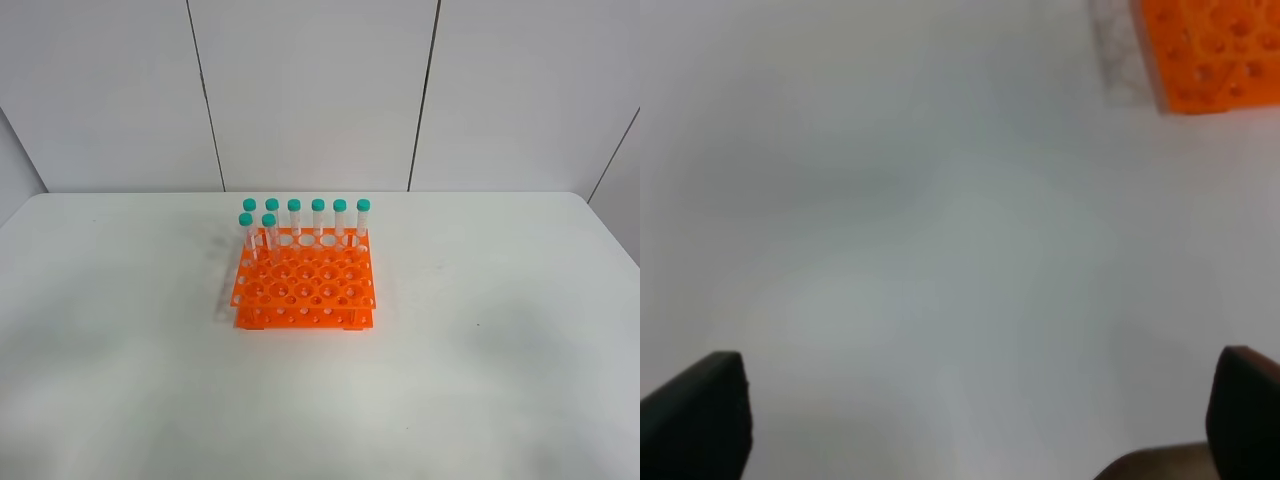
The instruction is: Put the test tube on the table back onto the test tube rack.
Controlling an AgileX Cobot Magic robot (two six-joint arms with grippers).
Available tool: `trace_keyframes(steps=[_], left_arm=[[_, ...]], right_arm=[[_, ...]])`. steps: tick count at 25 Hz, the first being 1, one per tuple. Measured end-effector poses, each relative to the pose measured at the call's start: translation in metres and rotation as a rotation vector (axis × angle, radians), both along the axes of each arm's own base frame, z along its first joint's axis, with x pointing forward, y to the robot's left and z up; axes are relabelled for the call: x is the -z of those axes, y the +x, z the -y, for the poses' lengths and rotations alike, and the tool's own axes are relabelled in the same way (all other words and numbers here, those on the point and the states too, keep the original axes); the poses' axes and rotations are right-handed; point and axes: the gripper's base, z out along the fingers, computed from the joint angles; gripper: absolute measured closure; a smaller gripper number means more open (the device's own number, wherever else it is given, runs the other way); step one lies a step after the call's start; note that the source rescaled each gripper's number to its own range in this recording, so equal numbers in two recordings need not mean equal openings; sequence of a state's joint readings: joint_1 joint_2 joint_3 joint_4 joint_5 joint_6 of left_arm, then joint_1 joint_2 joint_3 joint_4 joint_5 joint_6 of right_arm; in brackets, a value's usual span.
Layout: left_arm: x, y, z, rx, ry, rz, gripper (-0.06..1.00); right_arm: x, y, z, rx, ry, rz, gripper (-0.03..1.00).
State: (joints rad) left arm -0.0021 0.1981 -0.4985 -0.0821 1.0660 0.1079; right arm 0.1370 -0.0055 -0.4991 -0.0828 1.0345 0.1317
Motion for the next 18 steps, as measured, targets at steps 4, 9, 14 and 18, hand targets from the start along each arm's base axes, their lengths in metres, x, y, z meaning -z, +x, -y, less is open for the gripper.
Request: trace_keyframes(steps=[4, 9, 14, 18], left_arm=[[0.000, -0.002, 0.000, 0.000, 0.000, 0.015, -0.06], [-0.002, -0.016, 0.000, 0.000, 0.000, 0.105, -0.06], [-0.002, -0.031, 0.000, 0.000, 0.000, 0.200, -0.06], [-0.002, -0.031, 0.000, 0.000, 0.000, 0.203, -0.06]], right_arm=[[0.000, 0.000, 0.000, 0.000, 0.000, 0.000, 0.06], [0.000, 0.000, 0.000, 0.000, 0.000, 0.000, 0.06], [0.000, 0.000, 0.000, 0.000, 0.000, 0.000, 0.06], [0.000, 0.000, 0.000, 0.000, 0.000, 0.000, 0.06]])
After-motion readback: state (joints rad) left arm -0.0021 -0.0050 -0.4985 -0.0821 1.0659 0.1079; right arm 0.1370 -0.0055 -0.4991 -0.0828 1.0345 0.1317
